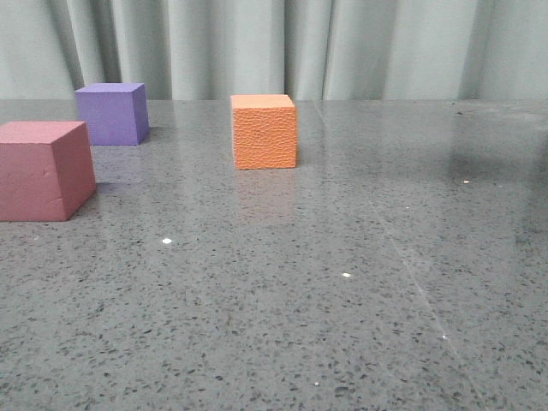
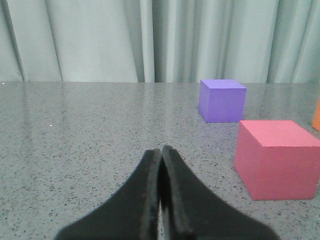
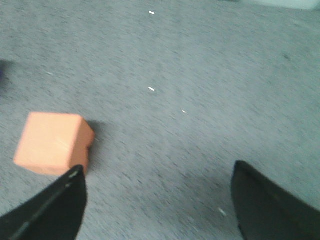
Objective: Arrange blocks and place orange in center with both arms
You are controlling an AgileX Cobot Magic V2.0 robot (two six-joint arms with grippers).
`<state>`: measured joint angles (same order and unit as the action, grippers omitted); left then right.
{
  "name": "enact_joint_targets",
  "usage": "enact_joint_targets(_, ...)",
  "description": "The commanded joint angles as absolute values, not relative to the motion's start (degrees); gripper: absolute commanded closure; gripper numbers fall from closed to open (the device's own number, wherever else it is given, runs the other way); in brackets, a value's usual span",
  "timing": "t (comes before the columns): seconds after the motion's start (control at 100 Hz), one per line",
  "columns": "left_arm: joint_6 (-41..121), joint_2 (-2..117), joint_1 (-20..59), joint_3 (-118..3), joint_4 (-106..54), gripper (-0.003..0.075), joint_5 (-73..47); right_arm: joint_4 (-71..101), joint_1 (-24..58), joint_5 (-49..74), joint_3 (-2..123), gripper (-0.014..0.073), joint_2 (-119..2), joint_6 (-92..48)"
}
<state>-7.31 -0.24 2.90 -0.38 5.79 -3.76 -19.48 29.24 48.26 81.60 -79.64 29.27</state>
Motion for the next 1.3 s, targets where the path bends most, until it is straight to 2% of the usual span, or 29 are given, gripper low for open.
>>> enact_joint_targets(0.0,-7.40,-2.17,2.81,2.78,5.28,0.0739,0.75,-21.62,26.98,43.46,76.54,0.0105,-71.57,28.56)
enact_joint_targets(0.2,-7.40,-2.17,2.81,2.78,5.28,0.0739,0.75,-23.11,22.23,42.01,63.71,0.0358,-58.26,28.56)
enact_joint_targets(0.36,-7.40,-2.17,2.81,2.78,5.28,0.0739,0.75,-24.57,21.98,42.24,57.34,0.0594,-50.02,28.56)
enact_joint_targets(0.43,-7.40,-2.17,2.81,2.78,5.28,0.0739,0.75,-24.65,21.98,42.51,55.81,0.0666,-47.89,28.56)
enact_joint_targets(0.6,-7.40,-2.17,2.81,2.78,5.28,0.0739,0.75,-25.10,21.98,43.82,53.50,0.0655,-44.63,28.56)
enact_joint_targets(1.111,-7.40,-2.17,2.81,2.78,5.28,0.0739,0.75,-25.56,21.96,44.28,53.35,0.0655,-44.57,28.56)
enact_joint_targets(1.291,-7.40,-2.17,2.81,2.78,5.28,0.0739,0.75,-26.81,21.72,38.96,48.62,0.0655,-39.33,28.56)
